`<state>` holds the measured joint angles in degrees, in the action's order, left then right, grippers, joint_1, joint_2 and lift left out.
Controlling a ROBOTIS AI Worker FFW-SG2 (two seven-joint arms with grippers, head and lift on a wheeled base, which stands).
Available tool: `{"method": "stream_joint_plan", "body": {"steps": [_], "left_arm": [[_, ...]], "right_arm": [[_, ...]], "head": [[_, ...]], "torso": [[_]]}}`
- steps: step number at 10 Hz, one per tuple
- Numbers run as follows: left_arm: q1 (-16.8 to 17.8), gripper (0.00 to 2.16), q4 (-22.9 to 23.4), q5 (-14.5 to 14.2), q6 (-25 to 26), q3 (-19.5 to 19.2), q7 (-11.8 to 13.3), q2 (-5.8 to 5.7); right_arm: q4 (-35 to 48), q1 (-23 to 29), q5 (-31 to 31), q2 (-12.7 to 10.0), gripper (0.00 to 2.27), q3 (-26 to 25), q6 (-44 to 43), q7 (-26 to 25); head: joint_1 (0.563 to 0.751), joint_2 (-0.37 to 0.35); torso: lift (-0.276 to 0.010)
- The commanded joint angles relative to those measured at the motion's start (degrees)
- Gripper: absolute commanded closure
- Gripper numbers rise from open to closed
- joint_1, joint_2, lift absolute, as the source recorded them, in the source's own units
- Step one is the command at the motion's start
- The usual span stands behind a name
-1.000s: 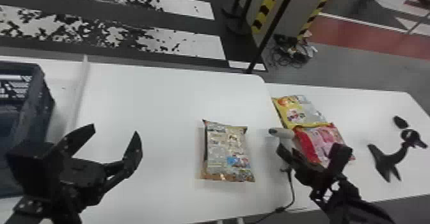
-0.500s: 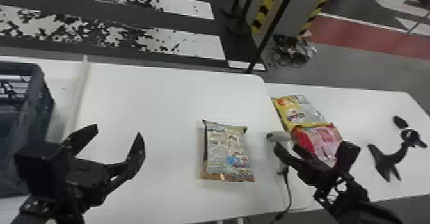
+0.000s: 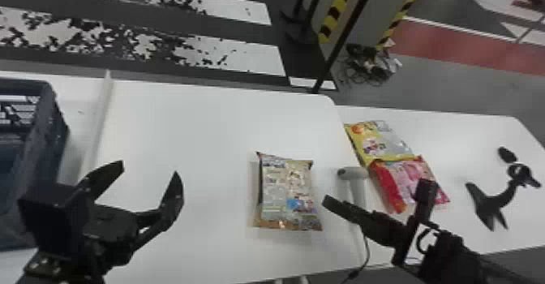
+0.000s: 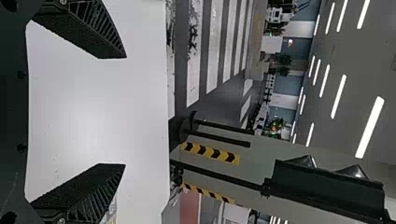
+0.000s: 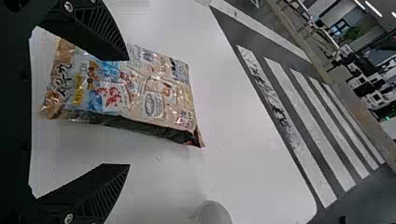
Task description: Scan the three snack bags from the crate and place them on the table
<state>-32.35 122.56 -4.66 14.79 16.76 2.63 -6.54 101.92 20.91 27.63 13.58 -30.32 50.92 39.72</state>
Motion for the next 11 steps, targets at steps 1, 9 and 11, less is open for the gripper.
{"method": "stream_joint_plan", "body": {"steps": [1, 9, 11], "left_arm": [[-0.2, 0.03, 0.0, 0.1, -0.2, 0.2, -0.3, -0.14], [1.9, 0.03, -3.0, -0.2, -0.2, 1.3, -0.3, 0.21], [2.7, 0.03, -3.6, -0.3, -0.2, 1.4, -0.3, 0.21]], "right_arm": [[-4.2, -3.3, 0.2, 0.1, 0.08, 0.3, 3.5, 2.8], [-12.4, -6.9, -5.5, 0.8, 0.12, 7.5, -1.2, 3.5], [-15.4, -8.7, -5.6, 1.7, 2.14, 7.8, -2.3, 6.8]], "head": [[0.695, -0.35], [0.695, -0.35], [0.695, -0.35]], "torso": [[-0.062], [-0.062], [-0.062]]}}
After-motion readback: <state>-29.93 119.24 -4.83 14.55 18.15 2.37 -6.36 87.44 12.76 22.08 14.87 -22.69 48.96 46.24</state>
